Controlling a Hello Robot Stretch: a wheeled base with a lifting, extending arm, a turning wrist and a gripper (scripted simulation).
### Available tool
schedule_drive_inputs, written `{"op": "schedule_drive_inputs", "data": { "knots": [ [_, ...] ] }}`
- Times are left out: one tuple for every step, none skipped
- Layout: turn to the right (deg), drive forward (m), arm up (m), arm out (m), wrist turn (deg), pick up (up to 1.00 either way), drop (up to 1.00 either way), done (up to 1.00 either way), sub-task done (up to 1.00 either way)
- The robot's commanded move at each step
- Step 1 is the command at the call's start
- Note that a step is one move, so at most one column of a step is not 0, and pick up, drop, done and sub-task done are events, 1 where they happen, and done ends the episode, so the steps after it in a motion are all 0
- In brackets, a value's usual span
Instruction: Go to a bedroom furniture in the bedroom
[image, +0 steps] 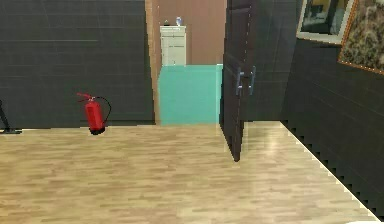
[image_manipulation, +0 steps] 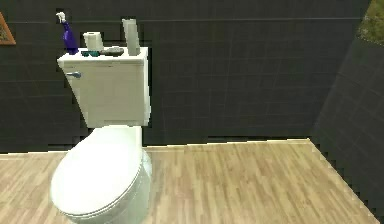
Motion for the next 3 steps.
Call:
{"op": "schedule_drive_inputs", "data": {
  "knots": [
    [0.0,0.2,0.0,0.0,0.0,0.0,0.0,0.0,0.0],
    [0.0,1.0,0.0,0.0,0.0,0.0,0.0,0.0,0.0],
    [3.0,0.0,0.0,0.0,0.0,0.0,0.0,0.0,0.0]
  ]
}}
